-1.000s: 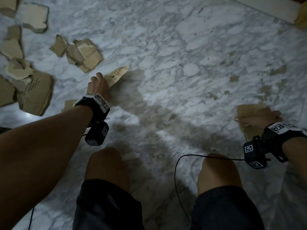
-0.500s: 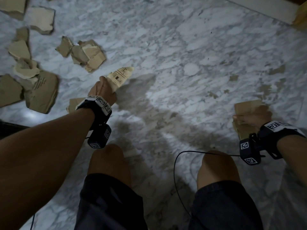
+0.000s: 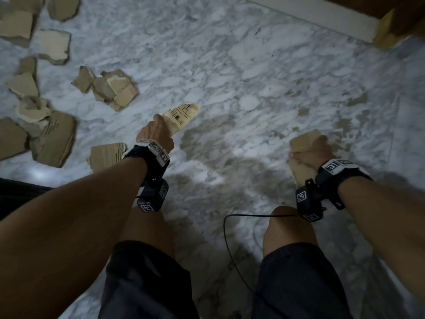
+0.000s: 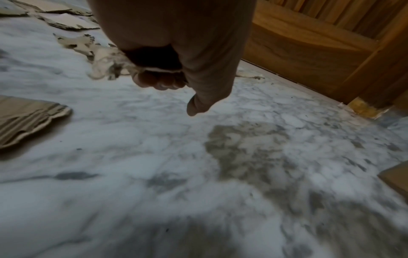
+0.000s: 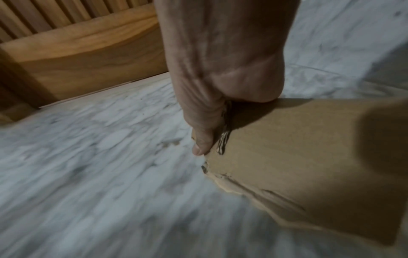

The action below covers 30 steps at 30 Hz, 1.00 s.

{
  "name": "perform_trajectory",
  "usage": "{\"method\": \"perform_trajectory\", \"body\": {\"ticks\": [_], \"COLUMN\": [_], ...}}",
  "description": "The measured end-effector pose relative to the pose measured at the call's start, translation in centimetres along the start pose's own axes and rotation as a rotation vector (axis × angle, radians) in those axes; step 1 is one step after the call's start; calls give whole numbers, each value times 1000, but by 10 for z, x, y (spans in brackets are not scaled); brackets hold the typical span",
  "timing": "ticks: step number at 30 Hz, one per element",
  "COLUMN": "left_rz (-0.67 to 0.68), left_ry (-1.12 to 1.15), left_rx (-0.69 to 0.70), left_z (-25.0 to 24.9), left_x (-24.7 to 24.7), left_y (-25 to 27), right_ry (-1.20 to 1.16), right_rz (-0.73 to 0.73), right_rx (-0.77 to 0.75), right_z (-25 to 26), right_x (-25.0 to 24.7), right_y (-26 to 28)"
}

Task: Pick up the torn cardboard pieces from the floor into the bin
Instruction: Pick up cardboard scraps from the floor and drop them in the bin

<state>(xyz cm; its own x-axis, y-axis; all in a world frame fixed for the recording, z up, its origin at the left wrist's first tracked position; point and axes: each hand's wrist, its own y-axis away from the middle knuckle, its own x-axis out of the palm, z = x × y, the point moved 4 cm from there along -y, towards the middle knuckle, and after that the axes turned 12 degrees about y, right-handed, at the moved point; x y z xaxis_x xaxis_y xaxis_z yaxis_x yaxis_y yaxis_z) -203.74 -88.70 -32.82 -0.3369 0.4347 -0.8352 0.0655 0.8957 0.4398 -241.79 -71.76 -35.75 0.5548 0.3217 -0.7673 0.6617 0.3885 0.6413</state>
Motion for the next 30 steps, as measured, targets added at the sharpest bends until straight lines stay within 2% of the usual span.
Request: {"method": "perform_trajectory", "body": {"ticks": [7, 14, 17, 20, 25, 27, 28, 30], "left_rz": [-90, -199, -160, -91, -152, -136, -80, -181], "left_ry": [39, 244, 353, 343, 309, 271, 197, 62], "left_rx": [-72, -302, -396, -450, -395, -311, -281, -220], "left_z": [43, 128, 154, 171, 168, 161, 156, 149], "left_x": [-31, -41, -31, -18, -13, -13, -14, -25], "left_y": [2, 6, 6, 10, 13, 14, 14, 19], "right_ry": [13, 23, 47, 62, 75, 87, 91, 89], "right_rz": [-55, -77, -78, -78, -70, -66, -67, -67], "right_rx": [-104, -304, -392, -487, -563, -587, -596, -603], "right_z": [66, 180, 230, 268, 299, 301, 300, 298], "right_x": [3, 26, 42, 54, 67, 69, 68, 64], "right_y": [31, 58, 73, 91, 117, 128, 134, 145]}}
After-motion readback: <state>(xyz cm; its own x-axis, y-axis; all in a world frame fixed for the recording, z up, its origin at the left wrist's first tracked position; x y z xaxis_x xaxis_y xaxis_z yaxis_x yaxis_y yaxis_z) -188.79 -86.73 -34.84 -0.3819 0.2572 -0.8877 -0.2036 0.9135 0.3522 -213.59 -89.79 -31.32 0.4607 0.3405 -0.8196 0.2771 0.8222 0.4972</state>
